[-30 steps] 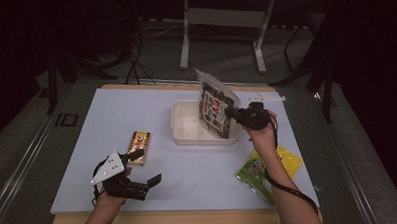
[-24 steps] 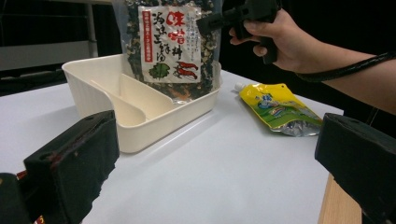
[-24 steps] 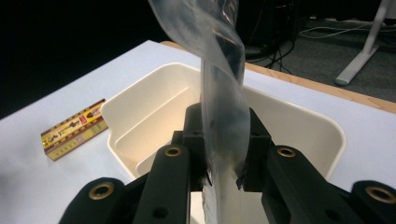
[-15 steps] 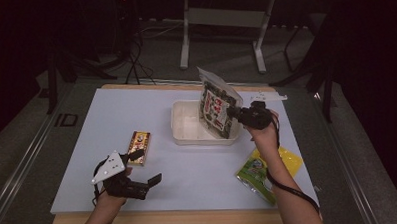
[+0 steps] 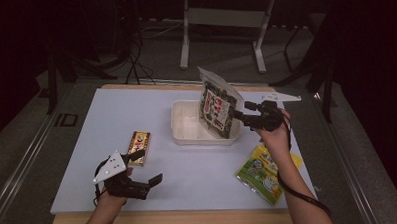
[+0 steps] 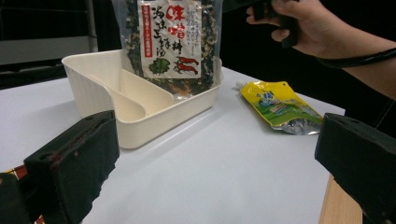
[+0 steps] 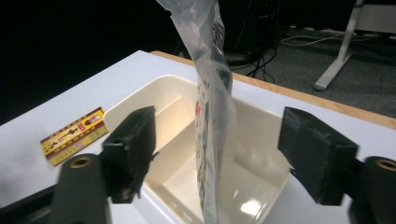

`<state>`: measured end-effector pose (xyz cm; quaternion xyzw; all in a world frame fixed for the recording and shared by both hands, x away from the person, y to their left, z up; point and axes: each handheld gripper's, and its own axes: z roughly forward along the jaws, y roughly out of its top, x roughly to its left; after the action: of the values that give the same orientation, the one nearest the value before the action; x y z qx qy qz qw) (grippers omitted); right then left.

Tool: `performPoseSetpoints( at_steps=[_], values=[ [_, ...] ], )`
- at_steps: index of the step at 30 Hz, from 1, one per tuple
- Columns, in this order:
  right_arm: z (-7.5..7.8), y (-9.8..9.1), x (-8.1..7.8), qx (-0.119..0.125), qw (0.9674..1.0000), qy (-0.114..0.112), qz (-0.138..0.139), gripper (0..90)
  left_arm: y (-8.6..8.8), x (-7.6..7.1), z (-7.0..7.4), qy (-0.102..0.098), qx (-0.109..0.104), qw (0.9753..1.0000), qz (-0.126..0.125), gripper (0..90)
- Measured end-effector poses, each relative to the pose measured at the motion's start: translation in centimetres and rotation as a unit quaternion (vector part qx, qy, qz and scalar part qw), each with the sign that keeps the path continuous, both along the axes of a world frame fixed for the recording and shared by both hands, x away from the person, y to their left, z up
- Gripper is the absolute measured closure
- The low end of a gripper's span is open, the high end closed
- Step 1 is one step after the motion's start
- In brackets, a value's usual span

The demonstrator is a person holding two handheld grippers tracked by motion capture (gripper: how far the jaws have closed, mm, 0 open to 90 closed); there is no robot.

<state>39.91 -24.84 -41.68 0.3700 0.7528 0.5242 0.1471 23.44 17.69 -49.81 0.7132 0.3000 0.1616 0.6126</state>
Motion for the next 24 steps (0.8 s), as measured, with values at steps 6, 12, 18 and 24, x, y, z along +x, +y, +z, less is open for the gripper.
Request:
performPoseSetpoints(
  at_steps=[6, 12, 18, 24],
  values=[
    [0.5, -1.1, -1.7, -0.010, 0.9999, -0.008, 0.010, 14.3, 0.0, 0.0, 0.0, 0.001, 0.000, 1.0000, -0.001, 0.3],
    [0.7, -1.8, -3.4, -0.018, 0.9996, -0.015, 0.016, 13.6, -0.1, 0.0, 0.0, 0.002, -0.003, 1.0000, -0.003, 0.3],
    [0.4, -2.7, -5.0, -0.031, 0.9989, -0.029, 0.020, 14.3, -0.1, 0.0, 0.0, 0.002, -0.002, 1.0000, -0.004, 0.3],
    [0.4, -3.6, -6.0, -0.041, 0.9980, -0.038, 0.029, 15.5, -0.2, 0.0, 0.0, 0.003, -0.003, 1.0000, -0.005, 0.3]
  ],
)
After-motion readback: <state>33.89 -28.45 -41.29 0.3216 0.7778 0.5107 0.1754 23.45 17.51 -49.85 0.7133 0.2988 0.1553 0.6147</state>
